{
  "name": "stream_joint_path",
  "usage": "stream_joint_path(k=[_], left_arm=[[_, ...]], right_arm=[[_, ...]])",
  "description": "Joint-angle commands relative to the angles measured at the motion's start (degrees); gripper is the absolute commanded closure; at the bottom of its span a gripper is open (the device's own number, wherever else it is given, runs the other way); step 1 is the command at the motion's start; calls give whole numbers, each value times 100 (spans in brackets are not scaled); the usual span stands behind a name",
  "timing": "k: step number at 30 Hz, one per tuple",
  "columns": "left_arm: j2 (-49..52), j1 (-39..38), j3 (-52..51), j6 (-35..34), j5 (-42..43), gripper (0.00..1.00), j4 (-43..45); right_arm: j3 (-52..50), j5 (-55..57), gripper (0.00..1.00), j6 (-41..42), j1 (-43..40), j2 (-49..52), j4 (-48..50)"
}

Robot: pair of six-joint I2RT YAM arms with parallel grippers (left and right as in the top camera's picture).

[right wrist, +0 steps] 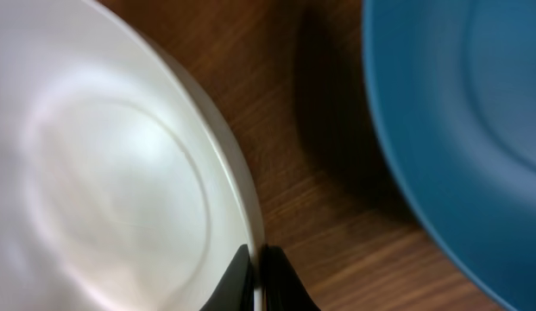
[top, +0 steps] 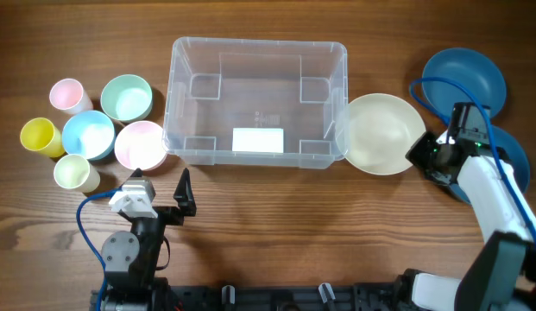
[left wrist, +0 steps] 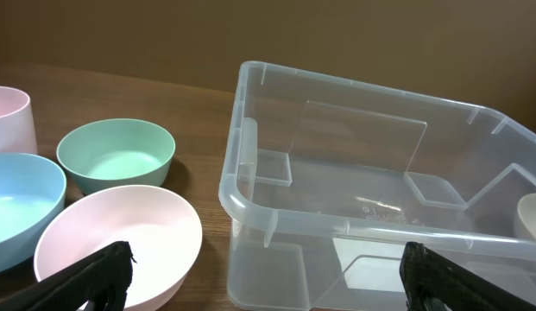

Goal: Pack container
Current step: 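Lift the cream plate with the right gripper and lower it into the bin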

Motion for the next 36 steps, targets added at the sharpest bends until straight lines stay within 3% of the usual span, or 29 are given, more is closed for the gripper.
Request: stream_joint_path(k=[1,16,21,25,29,36], left_arm=[[-42,-24,-39,131,-33,0,35],[-42,-24,-39,131,-33,0,35],[-42,-24,-39,133,-33,0,35],[-42,-26,-39,131,-33,0,35],[-42,-24,-39,133,-33,0,35],[-42,-26,-39,131,-35,0,35]], right_arm=[[413,162,96,-289,4,-610,-116],[623,719,96,-264,4,-3097,-345],[627,-999,96,-741,11,-3543,-20],[629,-1158,96,-1325,428,-3438,39],[800,-704,96,-1329,1220,-3032,37],[2603,525,96,-1329,2920,-1093,-643]])
